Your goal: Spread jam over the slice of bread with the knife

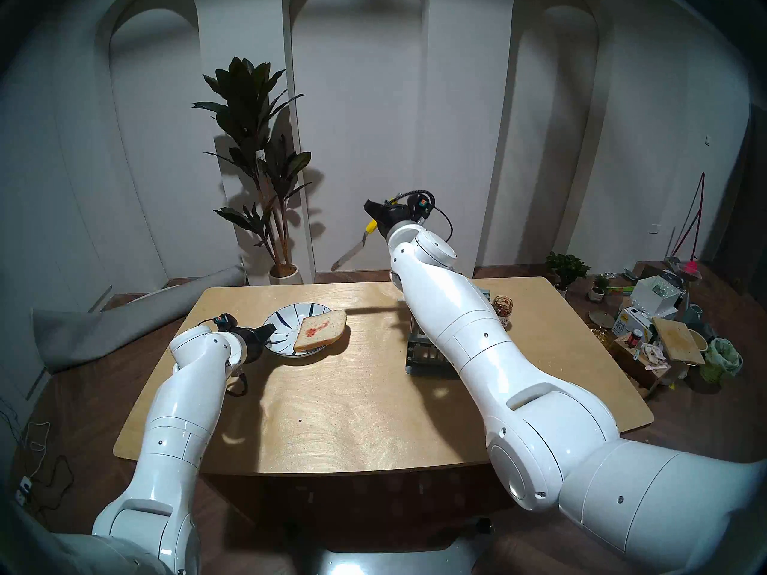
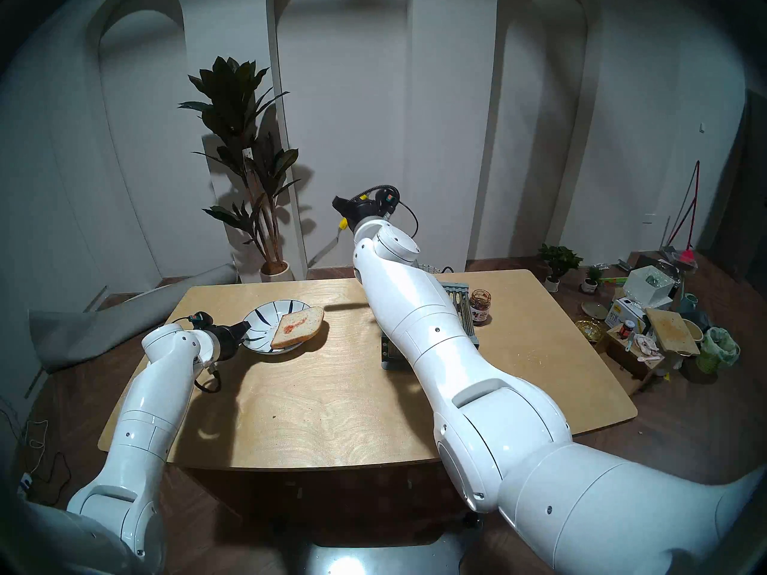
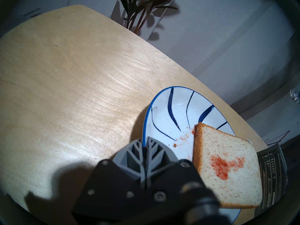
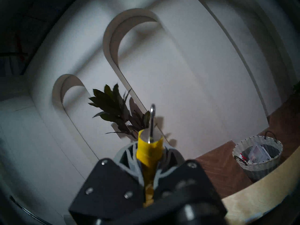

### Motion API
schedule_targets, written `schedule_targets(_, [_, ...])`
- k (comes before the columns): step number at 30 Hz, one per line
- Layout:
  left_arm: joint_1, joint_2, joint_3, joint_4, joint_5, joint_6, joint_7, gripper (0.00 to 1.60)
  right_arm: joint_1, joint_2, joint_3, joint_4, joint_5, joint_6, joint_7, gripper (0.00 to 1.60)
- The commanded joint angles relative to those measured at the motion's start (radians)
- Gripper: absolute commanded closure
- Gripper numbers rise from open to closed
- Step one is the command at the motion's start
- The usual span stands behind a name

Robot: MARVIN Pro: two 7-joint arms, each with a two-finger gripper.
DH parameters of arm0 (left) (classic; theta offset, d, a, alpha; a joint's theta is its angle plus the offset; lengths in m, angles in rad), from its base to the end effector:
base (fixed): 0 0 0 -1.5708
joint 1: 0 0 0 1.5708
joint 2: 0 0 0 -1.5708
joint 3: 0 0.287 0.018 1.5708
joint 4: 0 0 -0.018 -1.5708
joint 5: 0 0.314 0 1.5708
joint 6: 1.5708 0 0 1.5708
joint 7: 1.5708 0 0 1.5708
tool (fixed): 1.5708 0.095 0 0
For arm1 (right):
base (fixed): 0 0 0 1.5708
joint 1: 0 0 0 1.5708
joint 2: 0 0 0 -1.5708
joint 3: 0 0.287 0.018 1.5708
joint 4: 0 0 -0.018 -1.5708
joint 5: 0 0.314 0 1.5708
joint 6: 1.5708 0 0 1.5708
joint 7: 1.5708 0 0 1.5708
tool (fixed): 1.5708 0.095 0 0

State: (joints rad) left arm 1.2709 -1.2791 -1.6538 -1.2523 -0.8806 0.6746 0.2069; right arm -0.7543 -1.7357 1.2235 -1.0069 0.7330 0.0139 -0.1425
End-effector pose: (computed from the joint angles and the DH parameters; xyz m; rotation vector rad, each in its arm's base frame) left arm 0.4828 0.1344 -0.3271 2.4652 0.7065 1.1937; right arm 0.5931 0.1951 -0.1042 -1.6737 0.2755 -1.8011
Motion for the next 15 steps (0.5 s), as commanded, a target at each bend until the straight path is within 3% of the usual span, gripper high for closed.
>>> schedule_targets(1, [-0.001,-0.013,0.009,-0.021,-0.001,-0.002,0.0,1.6,-0.008,-0.039,-0.018,-0.122,0.01,-0.012,0.015,1.6])
schedule_targets(6, [0.002,-0.017,0.011,-0.026,0.002,-0.006,0.008,1.6,-0.06,-0.025,-0.026,-0.184,0.013,0.003,-0.003,1.6])
schedule_targets(7, [0.003,-0.018,0.01,-0.028,0.002,-0.008,0.009,1.54,-0.068,-0.022,-0.028,-0.185,0.014,0.003,-0.004,1.6])
schedule_targets(8, [0.004,-0.019,0.01,-0.029,0.003,-0.009,0.01,1.28,-0.082,-0.018,-0.031,-0.199,0.014,0.005,-0.006,1.6])
schedule_targets(9, [0.006,-0.02,0.01,-0.031,0.004,-0.01,0.011,1.24,-0.1,-0.011,-0.033,-0.222,0.014,0.008,-0.011,1.6])
schedule_targets(10, [0.007,-0.021,0.009,-0.033,0.004,-0.012,0.012,0.97,-0.11,-0.008,-0.035,-0.231,0.015,0.009,-0.014,1.6])
schedule_targets(11, [0.008,-0.021,0.01,-0.035,0.006,-0.014,0.014,0.84,-0.119,-0.004,-0.036,-0.238,0.015,0.01,-0.016,1.6])
schedule_targets(13, [0.01,-0.022,0.011,-0.04,0.008,-0.015,0.017,0.13,-0.143,0.005,-0.039,-0.265,0.015,0.013,-0.026,1.6])
schedule_targets(14, [0.011,-0.022,0.013,-0.044,0.01,-0.016,0.018,0.0,-0.155,0.01,-0.04,-0.282,0.015,0.015,-0.031,1.6])
schedule_targets(15, [0.012,-0.022,0.014,-0.048,0.011,-0.017,0.021,0.0,-0.165,0.014,-0.041,-0.291,0.016,0.016,-0.037,1.6])
